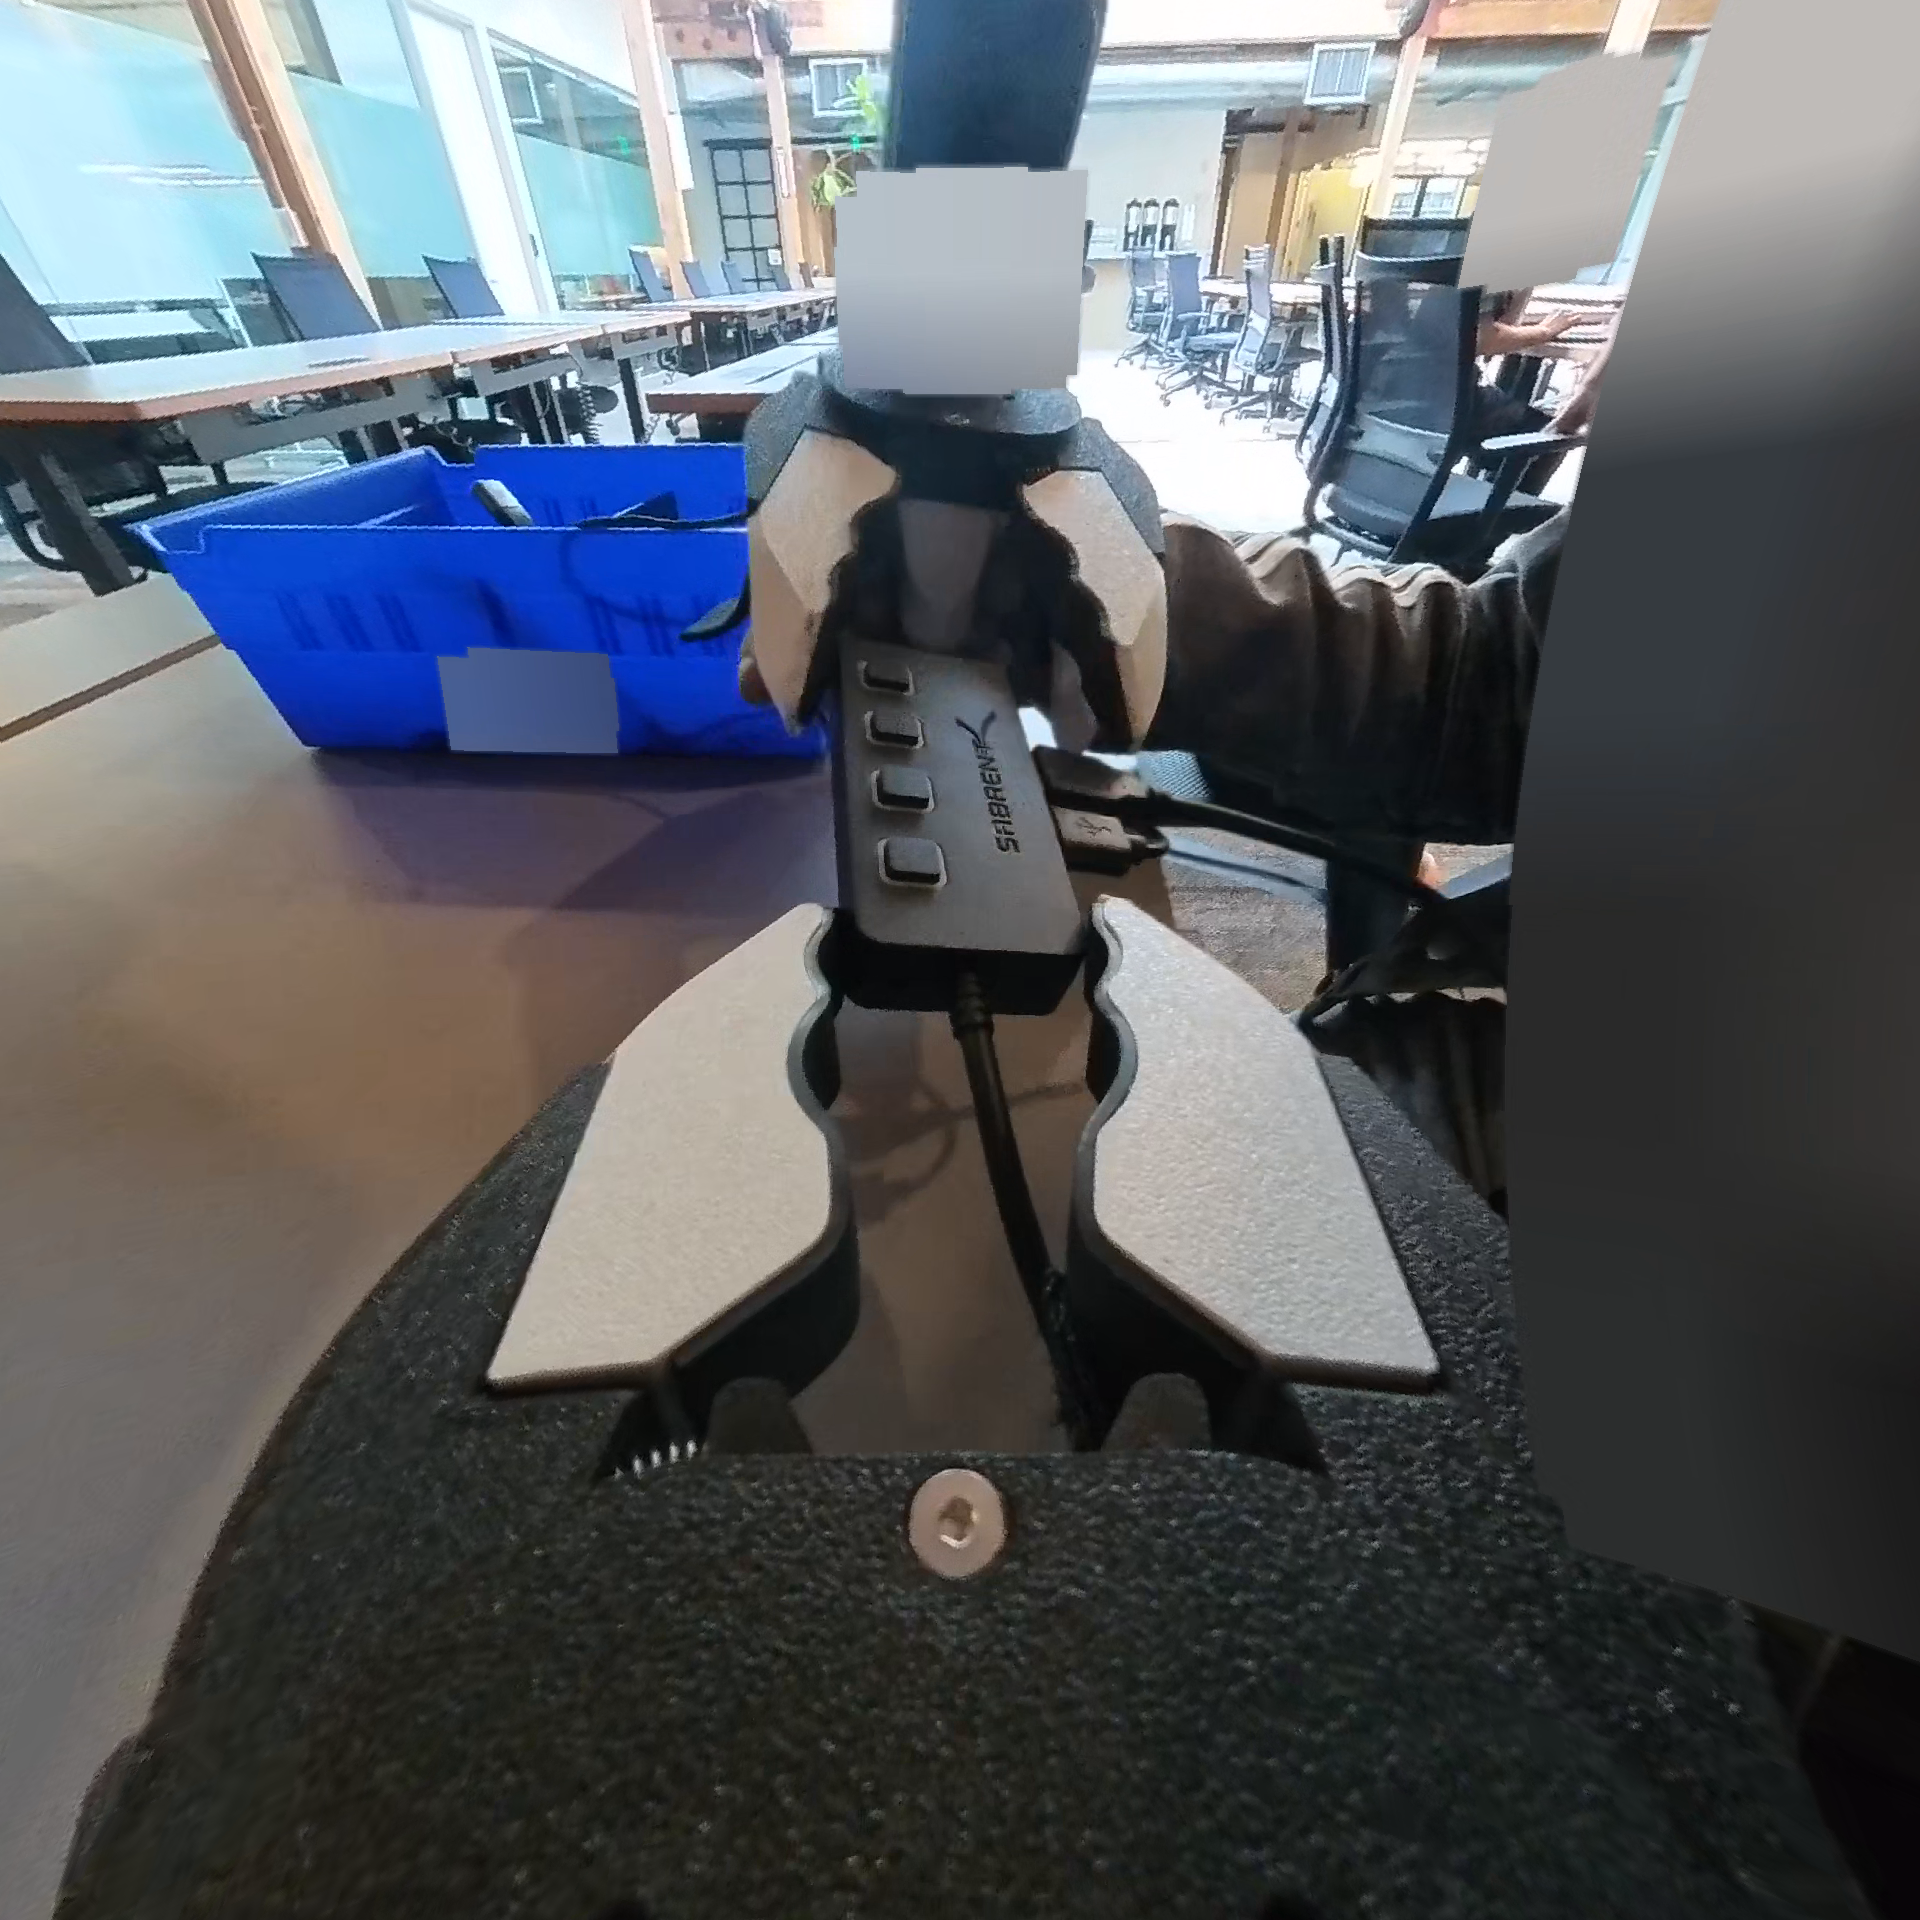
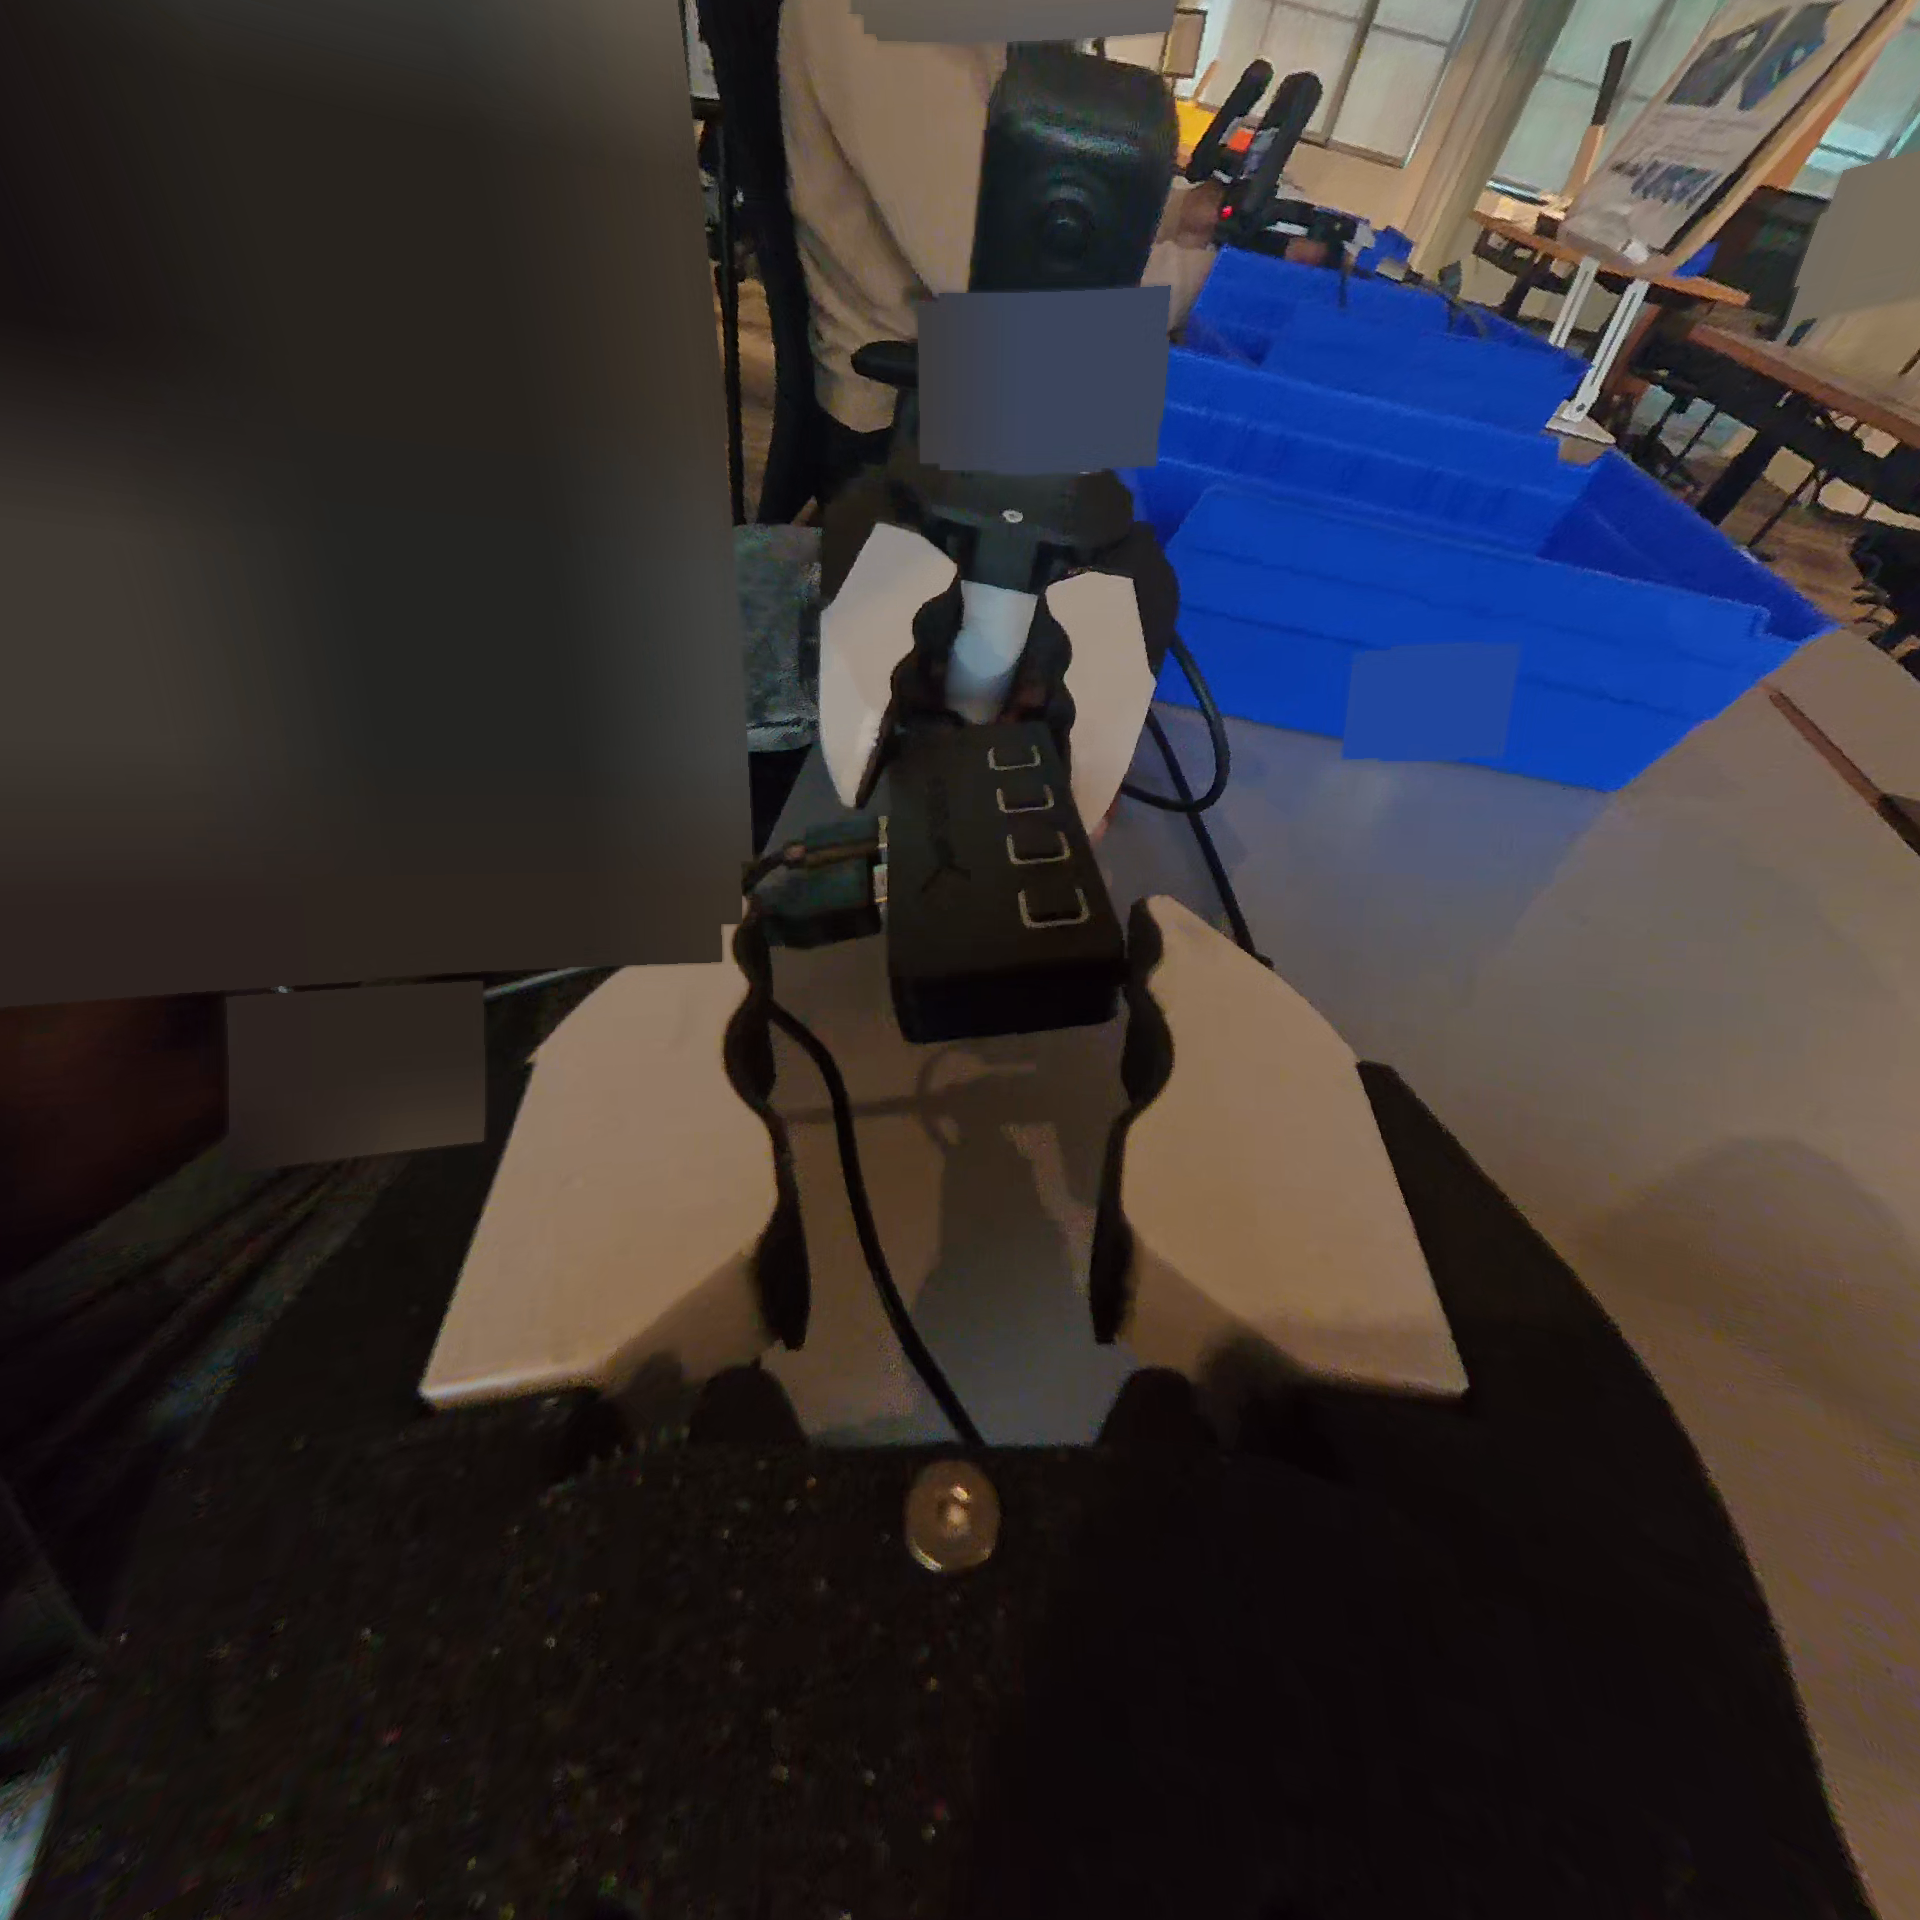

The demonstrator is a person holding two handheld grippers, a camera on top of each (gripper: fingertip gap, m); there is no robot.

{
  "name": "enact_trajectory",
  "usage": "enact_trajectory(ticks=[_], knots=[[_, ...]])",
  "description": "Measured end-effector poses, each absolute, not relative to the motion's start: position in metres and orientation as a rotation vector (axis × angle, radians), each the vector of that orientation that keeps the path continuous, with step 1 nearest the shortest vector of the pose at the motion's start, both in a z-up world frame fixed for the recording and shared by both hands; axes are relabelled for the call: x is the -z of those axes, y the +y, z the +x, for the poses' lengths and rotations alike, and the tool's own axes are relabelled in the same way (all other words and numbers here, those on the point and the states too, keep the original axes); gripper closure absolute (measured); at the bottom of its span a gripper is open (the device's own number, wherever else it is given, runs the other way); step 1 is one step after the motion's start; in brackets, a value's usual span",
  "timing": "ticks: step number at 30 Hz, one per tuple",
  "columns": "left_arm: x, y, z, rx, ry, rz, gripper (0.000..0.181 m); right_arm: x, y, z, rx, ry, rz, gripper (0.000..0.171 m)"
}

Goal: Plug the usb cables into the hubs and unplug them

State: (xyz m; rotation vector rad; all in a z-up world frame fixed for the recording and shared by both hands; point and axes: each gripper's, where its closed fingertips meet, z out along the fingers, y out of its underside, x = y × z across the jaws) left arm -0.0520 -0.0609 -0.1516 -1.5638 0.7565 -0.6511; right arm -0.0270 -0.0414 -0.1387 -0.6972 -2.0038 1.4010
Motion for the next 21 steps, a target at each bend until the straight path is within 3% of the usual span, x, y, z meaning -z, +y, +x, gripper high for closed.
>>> enact_trajectory(ticks=[5,17,21], knots=[[0.153,-0.065,-0.046,0.678,0.798,-1.56,0.137,0.146,-0.04,-0.026,-1.338,-2.024,-0.638,0.127],[0.142,-0.063,-0.05,0.655,0.75,-1.479,0.137,0.125,-0.04,-0.027,-1.318,-1.93,-0.584,0.128],[0.123,-0.056,-0.067,0.603,0.624,-1.385,0.125,0.117,-0.034,-0.028,-1.277,-1.884,-0.602,0.128]])
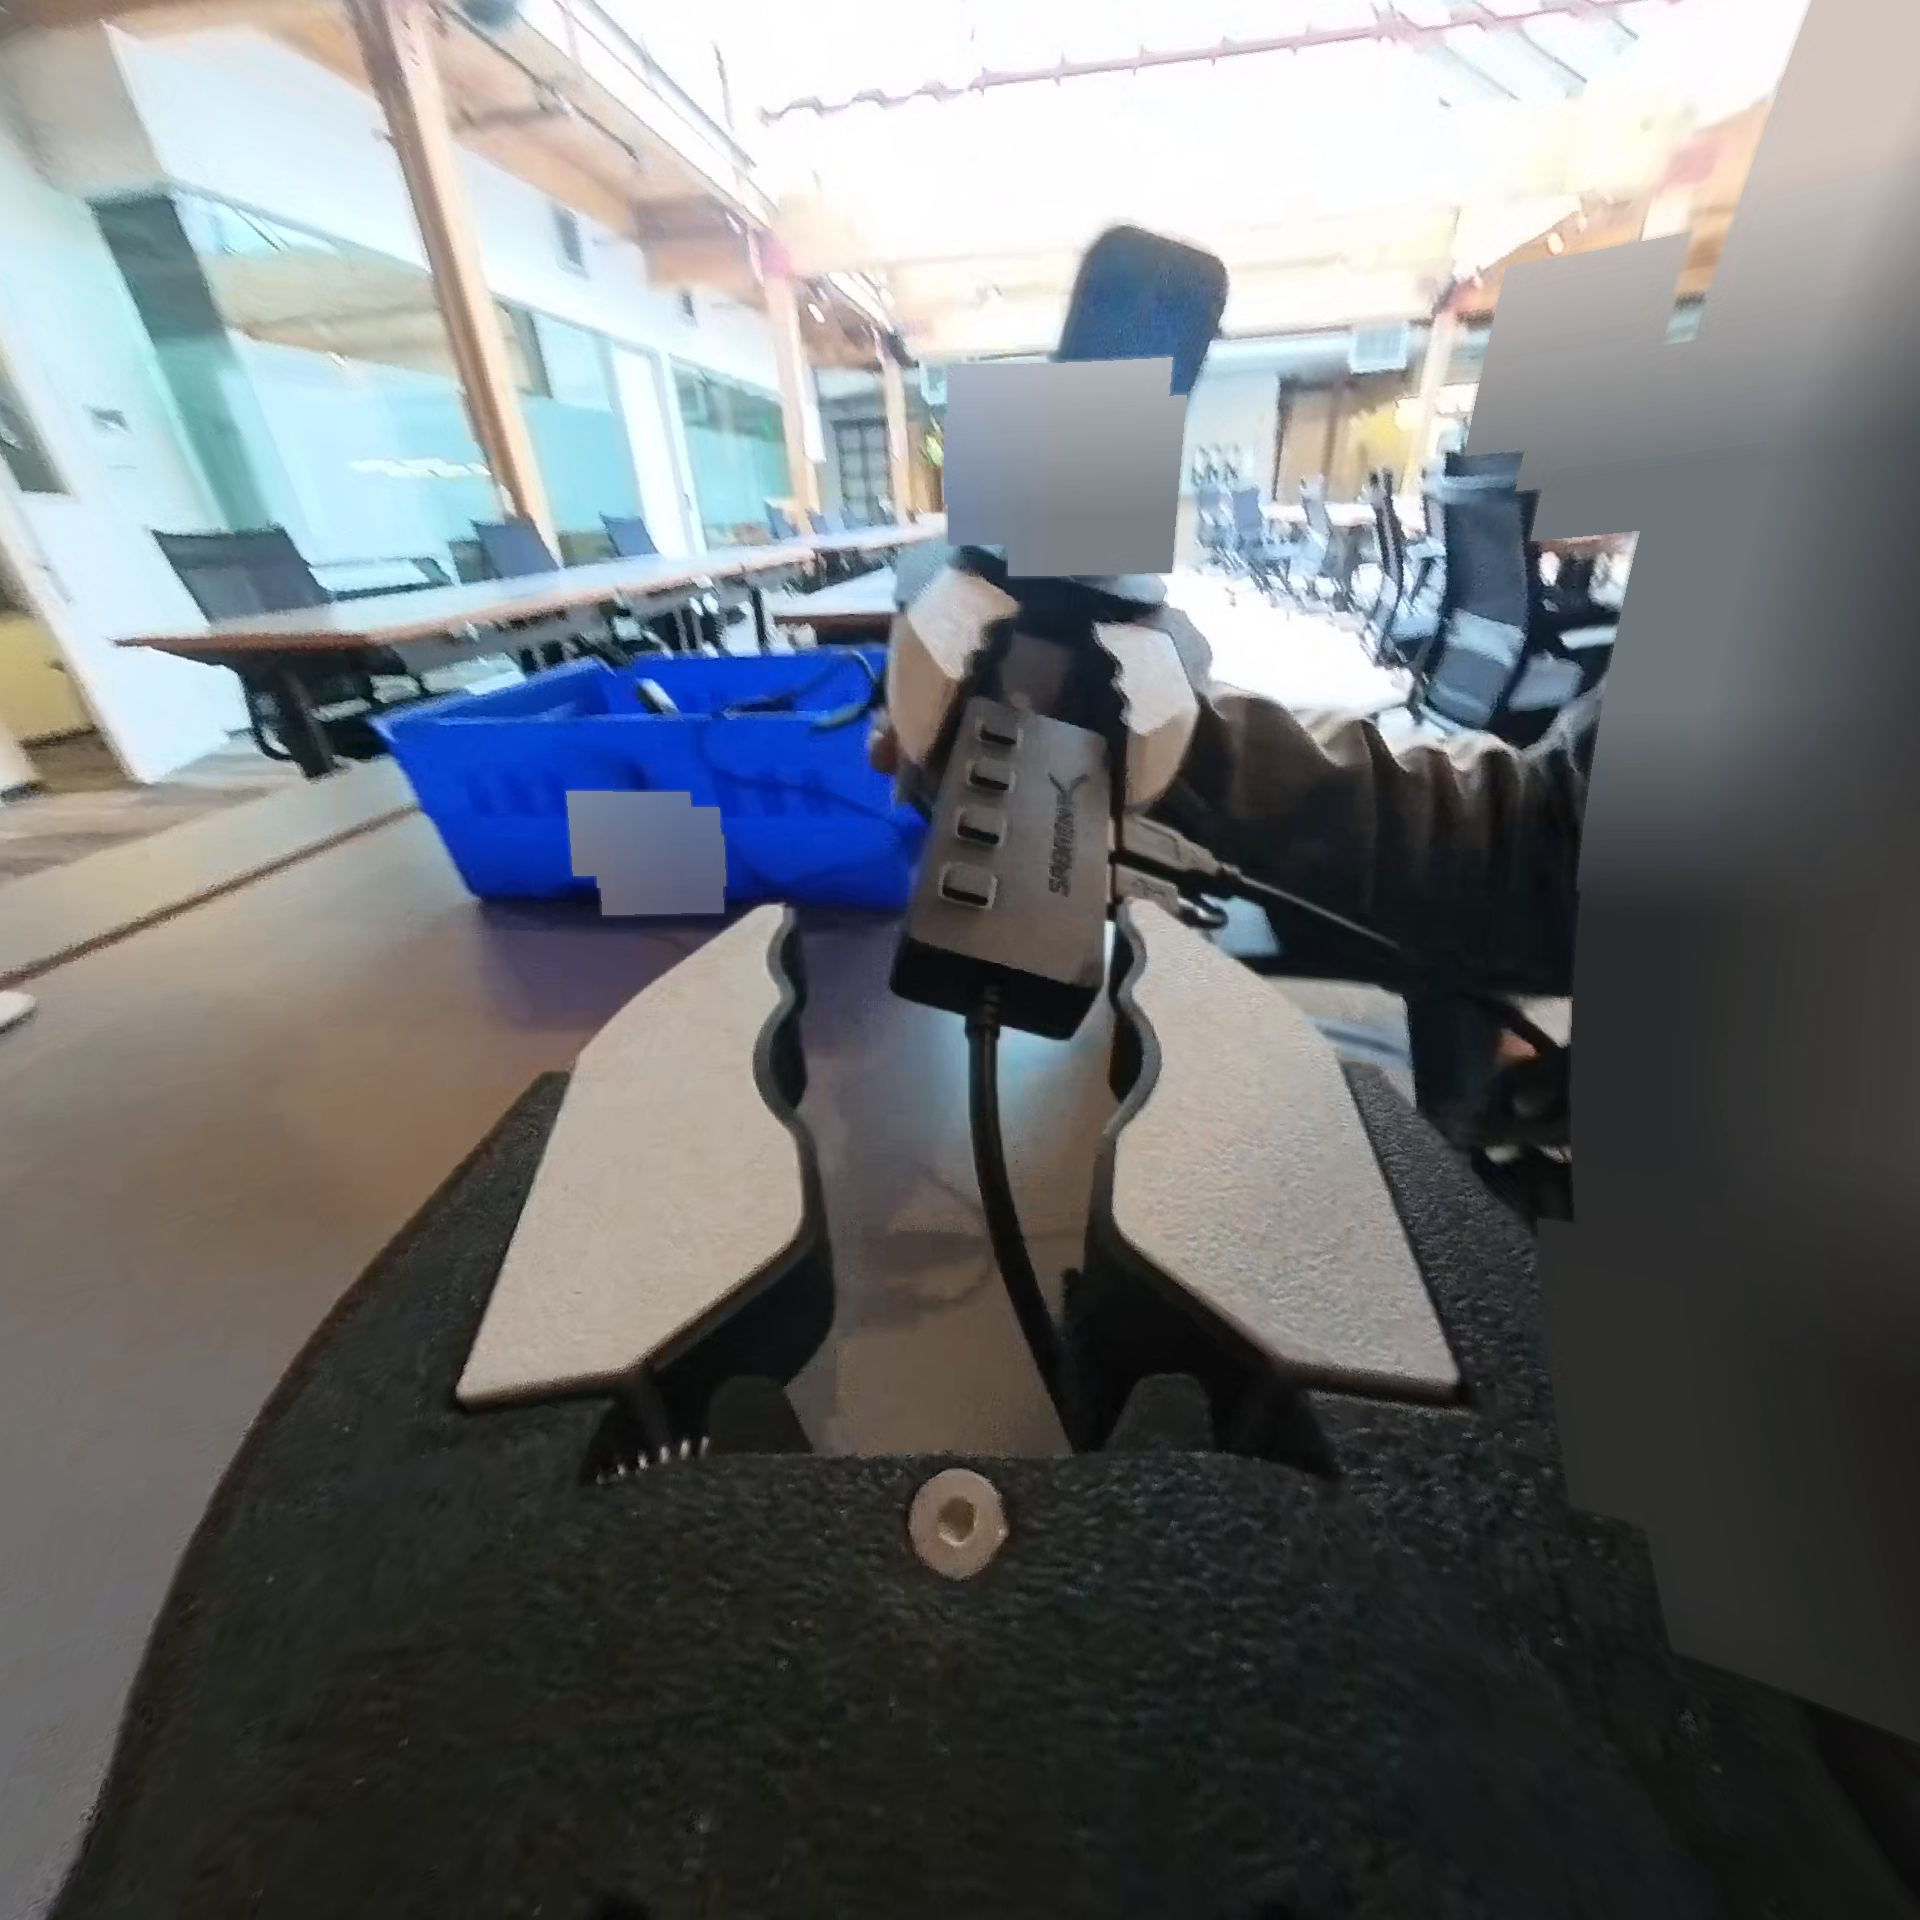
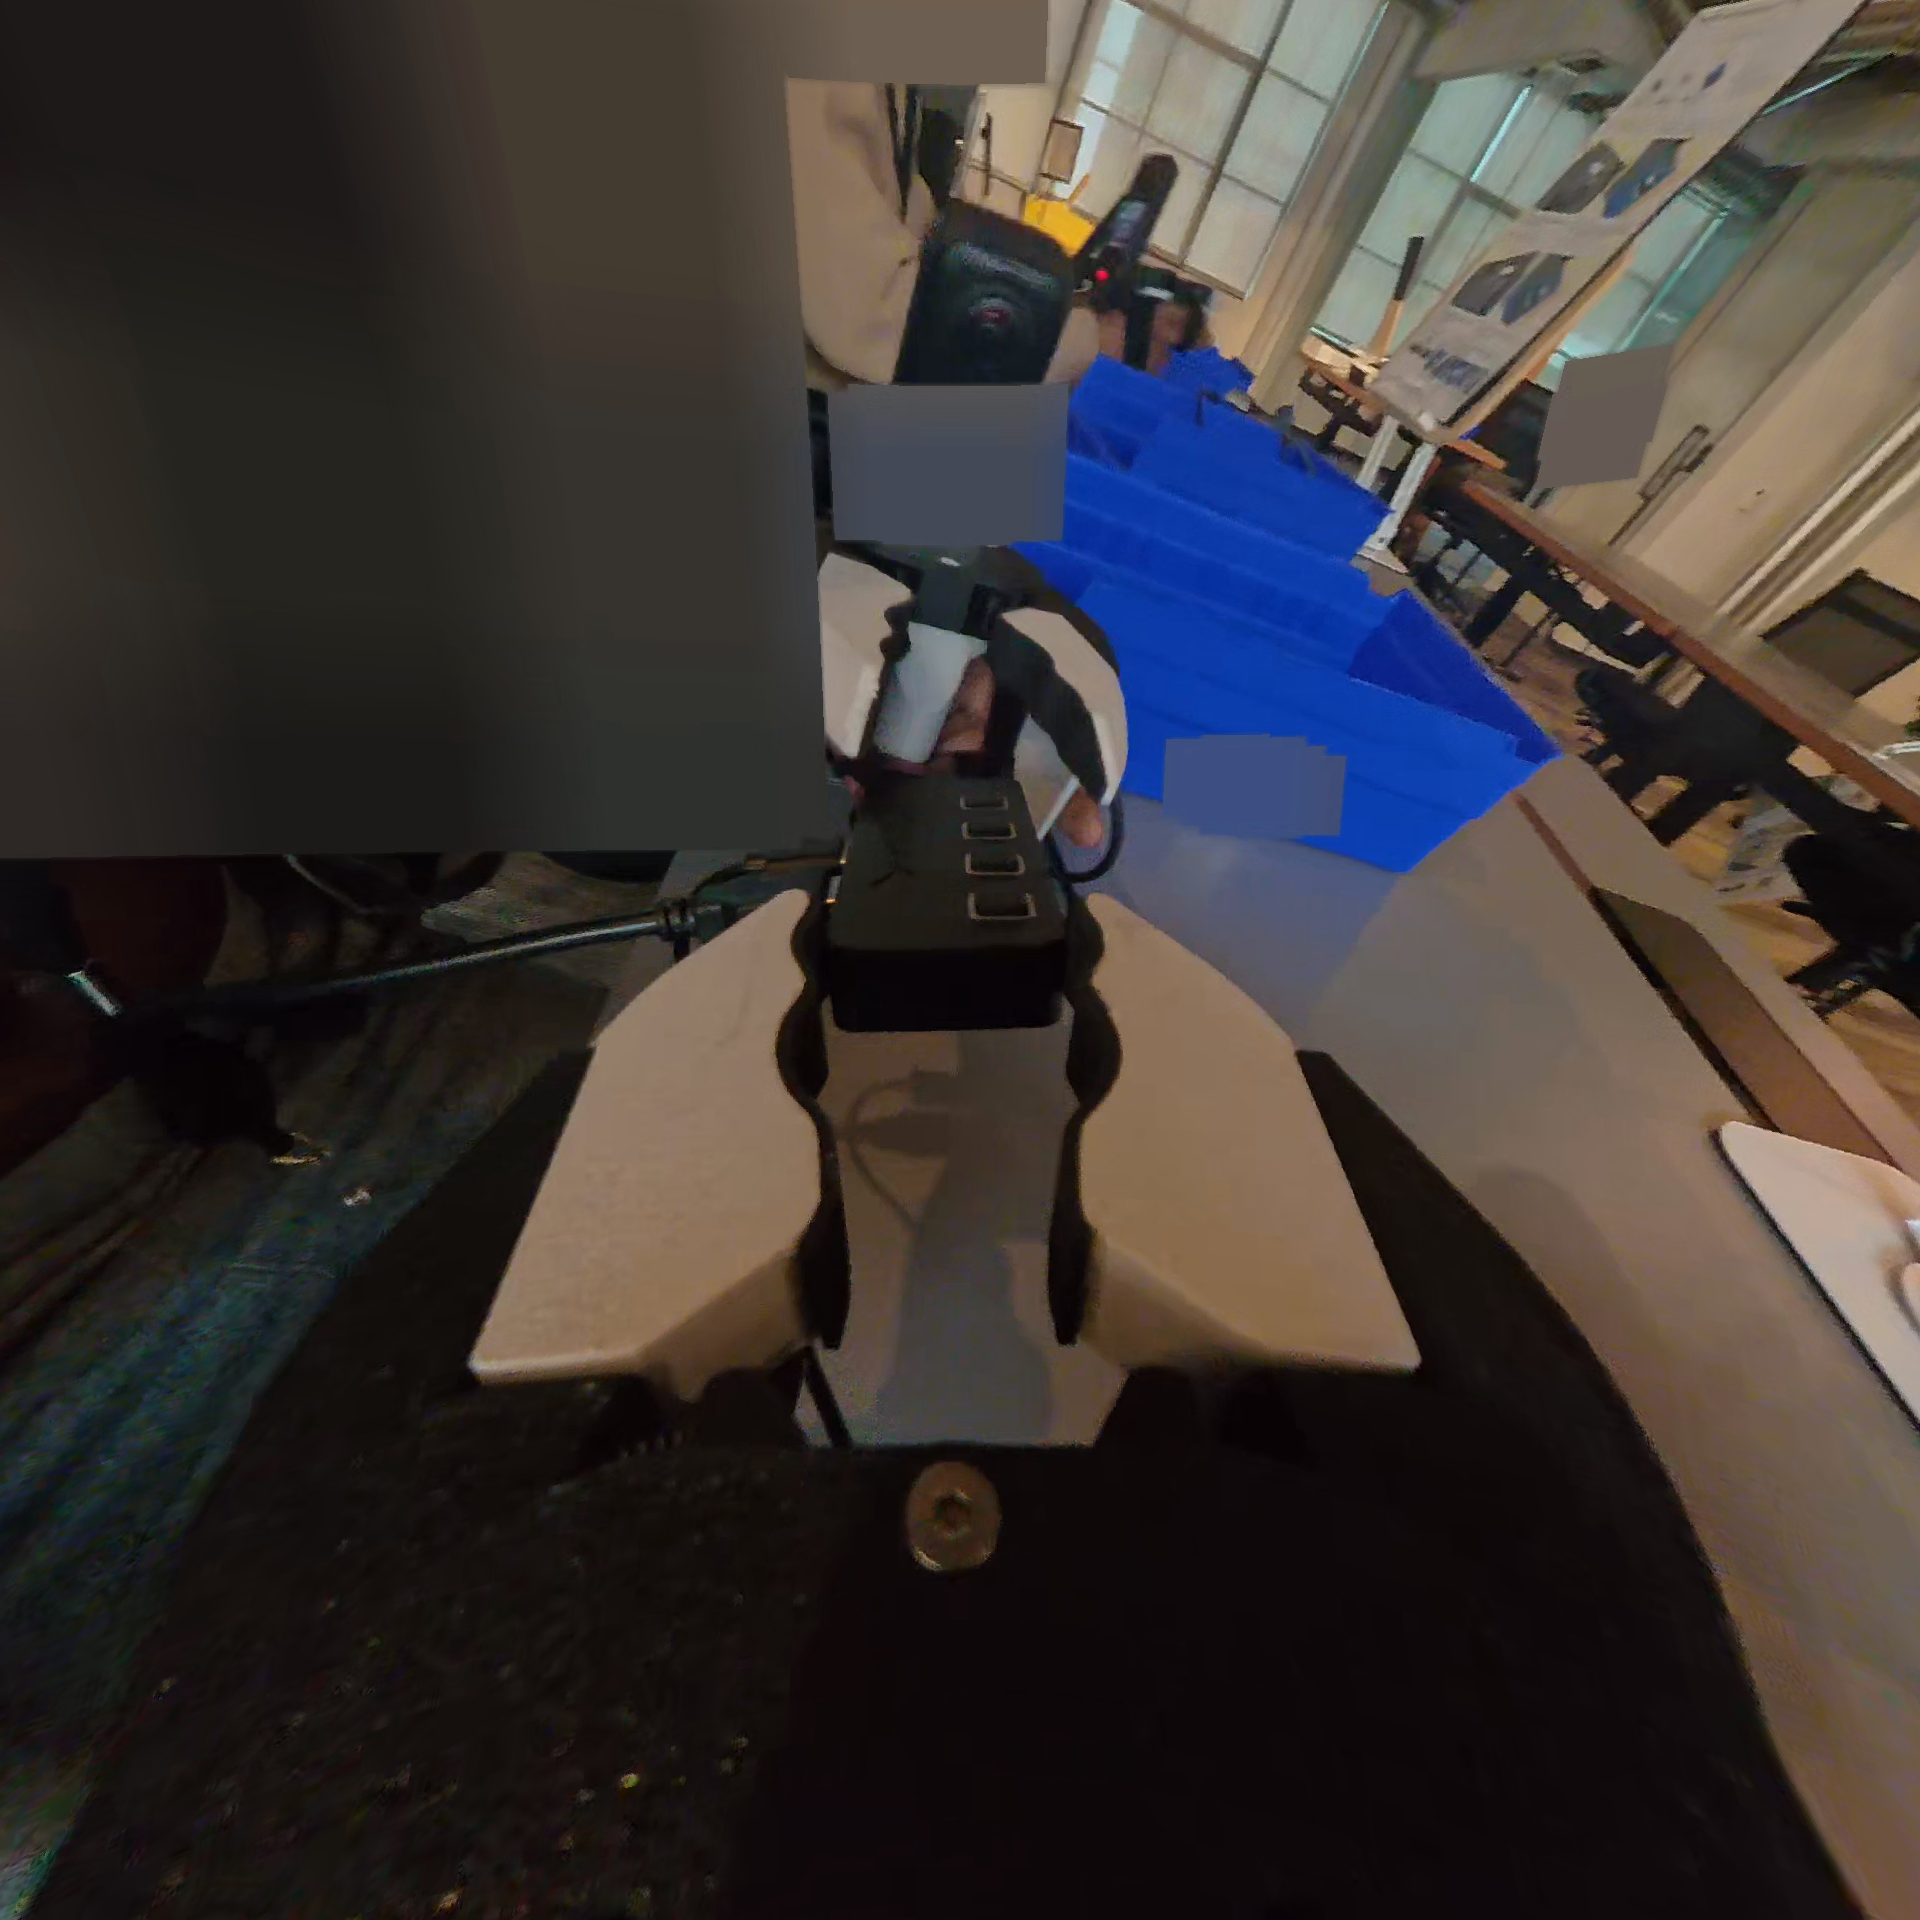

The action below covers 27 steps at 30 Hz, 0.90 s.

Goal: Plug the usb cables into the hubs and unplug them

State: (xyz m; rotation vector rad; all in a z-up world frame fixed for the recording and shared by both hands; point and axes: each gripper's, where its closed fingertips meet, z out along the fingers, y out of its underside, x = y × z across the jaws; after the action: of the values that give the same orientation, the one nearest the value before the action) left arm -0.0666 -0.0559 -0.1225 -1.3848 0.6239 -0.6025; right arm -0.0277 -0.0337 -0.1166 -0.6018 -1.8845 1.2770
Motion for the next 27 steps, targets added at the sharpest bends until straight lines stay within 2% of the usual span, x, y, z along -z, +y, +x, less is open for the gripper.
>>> enact_trajectory(ticks=[2,9,17,22,27], knots=[[0.114,-0.052,-0.078,0.567,0.549,-1.342,0.12,0.113,-0.028,-0.029,-1.24,-1.859,-0.629,0.128],[0.115,-0.028,-0.124,0.361,0.272,-1.39,0.121,0.089,-0.014,-0.025,-1.141,-1.773,-0.674,0.128],[0.04,-0.086,-0.172,0.456,0.036,-0.862,0.133,0.057,0.02,-0.001,-1.14,-1.596,-0.716,0.129],[0.046,-0.085,-0.193,0.268,0.033,-1.038,0.141,0.023,0.052,0.025,-1.054,-1.428,-0.745,0.128],[0.094,-0.053,-0.184,0.075,0.138,-1.41,0.145,-0.03,0.065,0.035,-0.904,-1.278,-0.721,0.129]])
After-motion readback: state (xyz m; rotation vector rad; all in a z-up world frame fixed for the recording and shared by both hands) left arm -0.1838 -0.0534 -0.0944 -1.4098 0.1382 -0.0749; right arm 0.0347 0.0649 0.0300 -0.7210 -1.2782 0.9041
